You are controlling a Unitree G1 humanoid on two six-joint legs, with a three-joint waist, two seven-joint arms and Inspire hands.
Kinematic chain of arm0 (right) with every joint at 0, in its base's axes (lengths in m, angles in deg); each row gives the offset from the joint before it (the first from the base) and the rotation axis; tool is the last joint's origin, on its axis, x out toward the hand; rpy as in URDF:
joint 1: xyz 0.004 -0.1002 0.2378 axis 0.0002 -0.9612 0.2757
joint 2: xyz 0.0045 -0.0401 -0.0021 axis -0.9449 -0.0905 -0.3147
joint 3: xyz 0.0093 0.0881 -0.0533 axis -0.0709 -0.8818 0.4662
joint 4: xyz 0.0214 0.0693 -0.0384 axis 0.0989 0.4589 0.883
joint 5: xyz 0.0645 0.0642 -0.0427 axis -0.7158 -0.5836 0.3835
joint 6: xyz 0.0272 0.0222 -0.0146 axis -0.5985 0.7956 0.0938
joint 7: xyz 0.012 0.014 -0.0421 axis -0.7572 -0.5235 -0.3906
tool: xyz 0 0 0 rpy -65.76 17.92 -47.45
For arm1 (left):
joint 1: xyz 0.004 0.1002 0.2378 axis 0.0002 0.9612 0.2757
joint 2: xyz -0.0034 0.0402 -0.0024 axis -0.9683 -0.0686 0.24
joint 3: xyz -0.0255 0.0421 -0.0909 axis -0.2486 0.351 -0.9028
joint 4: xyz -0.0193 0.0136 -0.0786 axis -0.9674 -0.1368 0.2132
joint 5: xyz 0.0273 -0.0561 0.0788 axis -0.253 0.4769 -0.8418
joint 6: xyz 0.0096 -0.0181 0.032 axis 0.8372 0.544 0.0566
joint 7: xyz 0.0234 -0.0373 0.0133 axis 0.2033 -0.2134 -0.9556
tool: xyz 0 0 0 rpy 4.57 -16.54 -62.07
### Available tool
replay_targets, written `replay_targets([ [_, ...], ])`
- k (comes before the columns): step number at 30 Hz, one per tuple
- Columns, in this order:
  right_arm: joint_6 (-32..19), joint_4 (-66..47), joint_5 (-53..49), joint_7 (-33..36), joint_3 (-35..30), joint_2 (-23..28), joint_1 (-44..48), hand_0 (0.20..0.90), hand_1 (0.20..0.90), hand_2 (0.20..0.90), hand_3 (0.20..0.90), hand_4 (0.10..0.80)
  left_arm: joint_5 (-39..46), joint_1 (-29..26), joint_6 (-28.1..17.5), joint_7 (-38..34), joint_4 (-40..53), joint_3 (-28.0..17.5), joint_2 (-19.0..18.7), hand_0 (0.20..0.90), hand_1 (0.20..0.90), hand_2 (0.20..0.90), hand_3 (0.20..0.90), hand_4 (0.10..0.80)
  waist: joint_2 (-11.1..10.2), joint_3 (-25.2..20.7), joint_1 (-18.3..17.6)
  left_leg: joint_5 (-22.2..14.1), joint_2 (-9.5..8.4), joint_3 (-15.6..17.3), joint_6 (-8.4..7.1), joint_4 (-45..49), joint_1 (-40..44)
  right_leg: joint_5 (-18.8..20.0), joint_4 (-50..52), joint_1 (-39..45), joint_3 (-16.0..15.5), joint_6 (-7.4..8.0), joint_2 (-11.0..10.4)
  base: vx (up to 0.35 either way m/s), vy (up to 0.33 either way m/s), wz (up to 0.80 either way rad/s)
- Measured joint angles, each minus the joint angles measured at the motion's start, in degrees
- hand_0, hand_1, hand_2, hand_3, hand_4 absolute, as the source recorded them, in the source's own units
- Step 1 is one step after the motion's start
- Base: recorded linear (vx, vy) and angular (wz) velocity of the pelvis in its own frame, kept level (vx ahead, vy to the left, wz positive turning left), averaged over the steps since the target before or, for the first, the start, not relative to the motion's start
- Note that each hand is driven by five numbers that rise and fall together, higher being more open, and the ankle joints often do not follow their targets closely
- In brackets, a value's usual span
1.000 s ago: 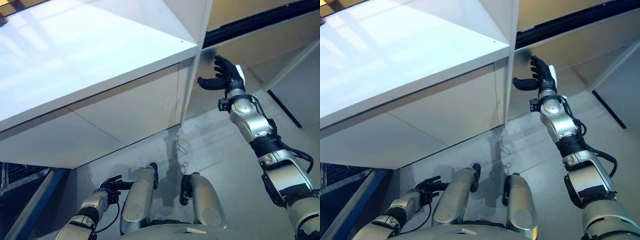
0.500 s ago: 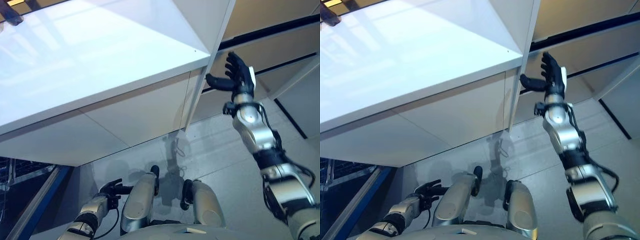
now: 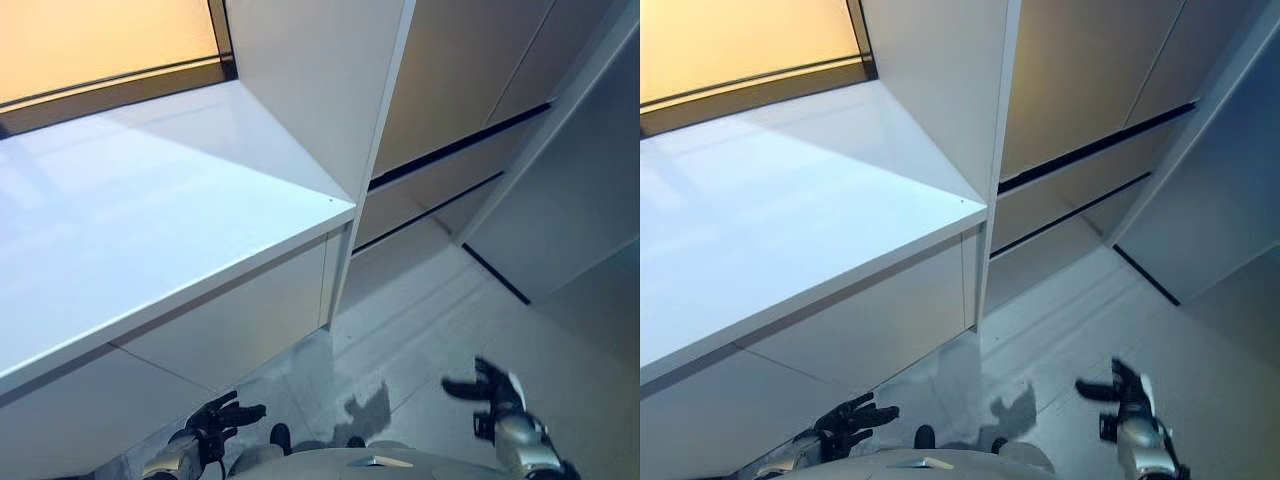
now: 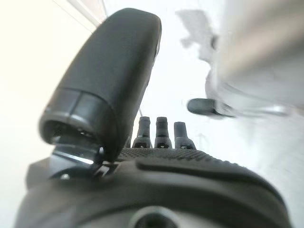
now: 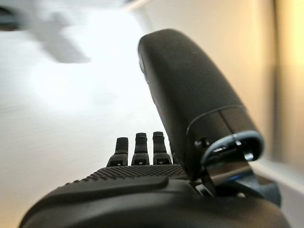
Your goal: Put drinks into fridge and close the fridge
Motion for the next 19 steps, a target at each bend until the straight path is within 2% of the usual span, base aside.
replay_targets([
  [8,-0.1,13.3,3.7,-9.8,2.5,-4.4,-1.8,0.9,0.9,0.9,0.9,0.8,-1.3,1.0,-6.3,1.1,-6.9,0.2,1.4,0.9,0.9,0.9,0.9,0.8,1.5,-0.9,-1.1,0.8,0.32,0.6,-0.24,-2.2,1.3,0.9,-2.8,1.3,0.1,-0.27,0.3,-0.054,0.03,-0.03],
  [13,0.3,14.6,3.7,-10.8,2.5,-4.3,-1.5,0.9,0.9,0.9,0.9,0.8,-1.2,1.4,-8.4,1.5,-8.4,0.2,2.4,0.9,0.9,0.9,0.9,0.8,1.8,-1.3,-1.1,0.8,0.45,0.7,-0.25,-2.2,1.6,1.0,-2.7,1.4,0.2,-0.27,0.4,-0.028,0.038,-0.01],
  [19,1.4,14.6,3.7,-10.9,2.7,-4.3,-0.7,0.9,0.9,0.9,0.9,0.8,-1.1,1.3,-8.5,1.7,-8.4,0.3,2.5,0.9,0.9,0.9,0.9,0.8,1.7,-1.3,-1.0,0.8,0.44,1.0,-0.25,-2.2,1.7,1.0,-2.7,1.4,0.5,-0.28,0.6,-0.011,0.008,-0.01],
])
